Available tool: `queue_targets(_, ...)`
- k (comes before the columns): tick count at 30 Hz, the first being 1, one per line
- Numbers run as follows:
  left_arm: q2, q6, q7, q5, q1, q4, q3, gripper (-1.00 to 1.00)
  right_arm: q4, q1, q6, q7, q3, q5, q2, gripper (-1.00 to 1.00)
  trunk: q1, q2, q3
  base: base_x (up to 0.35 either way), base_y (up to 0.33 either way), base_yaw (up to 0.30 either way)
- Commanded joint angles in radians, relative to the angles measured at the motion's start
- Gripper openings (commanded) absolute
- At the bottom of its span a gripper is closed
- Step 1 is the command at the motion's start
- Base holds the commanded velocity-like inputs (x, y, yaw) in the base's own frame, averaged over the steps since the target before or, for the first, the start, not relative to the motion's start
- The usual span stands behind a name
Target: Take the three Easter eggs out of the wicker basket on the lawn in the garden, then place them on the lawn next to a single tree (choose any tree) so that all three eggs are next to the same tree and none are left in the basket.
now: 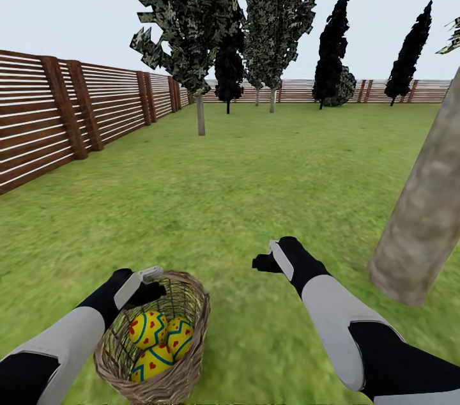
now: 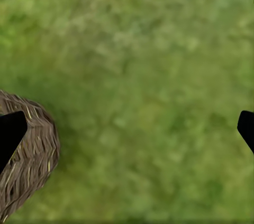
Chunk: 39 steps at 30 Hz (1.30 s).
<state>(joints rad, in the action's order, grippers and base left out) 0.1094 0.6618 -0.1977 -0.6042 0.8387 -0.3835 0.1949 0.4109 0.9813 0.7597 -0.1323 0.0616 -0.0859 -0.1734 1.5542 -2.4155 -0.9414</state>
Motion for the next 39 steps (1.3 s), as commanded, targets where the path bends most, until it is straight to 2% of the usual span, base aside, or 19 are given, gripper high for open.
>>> queue_targets(1,0.001,-0.001,-0.008,-0.011,0.0,-0.002,0.007,1.0,0.002,0.0,0.003,-0.009,0.006,-0.009,-0.001,1.0,0.004,-0.008,-0.004,0.0,0.0,0.0)
queue_targets(3,0.001,-0.007,-0.008,-0.01,0.0,-0.002,0.007,1.0,0.002,0.0,0.003,-0.009,0.006,-0.009,-0.001,1.0,0.011,-0.022,-0.011,0.0,0.0,0.0)
queue_targets(21,0.001,-0.004,-0.01,-0.008,0.0,0.0,0.008,1.0,0.002,0.0,0.003,-0.008,0.006,-0.009,-0.001,1.0,0.011,-0.022,-0.011,0.0,0.0,0.0)
queue_targets(24,0.001,-0.004,-0.01,-0.008,0.0,0.0,0.008,1.0,0.002,0.0,0.003,-0.008,0.006,-0.009,-0.001,1.0,0.023,-0.043,-0.02,0.0,0.0,0.0)
queue_targets(29,0.001,-0.008,-0.009,-0.008,0.0,-0.001,0.008,1.0,0.002,0.0,0.003,-0.008,0.006,-0.009,-0.001,1.0,0.023,-0.043,-0.02,0.0,0.0,0.0)
queue_targets(35,0.002,-0.012,-0.008,-0.008,0.0,0.0,0.008,1.0,0.002,0.0,0.003,-0.007,0.006,-0.009,-0.001,1.0,0.046,-0.085,-0.039,0.0,0.0,0.0)
queue_targets(39,0.002,-0.013,-0.008,-0.008,0.0,0.0,0.008,1.0,0.002,0.0,0.003,-0.008,0.006,-0.009,-0.001,1.0,0.046,-0.085,-0.039,0.0,0.0,0.0)
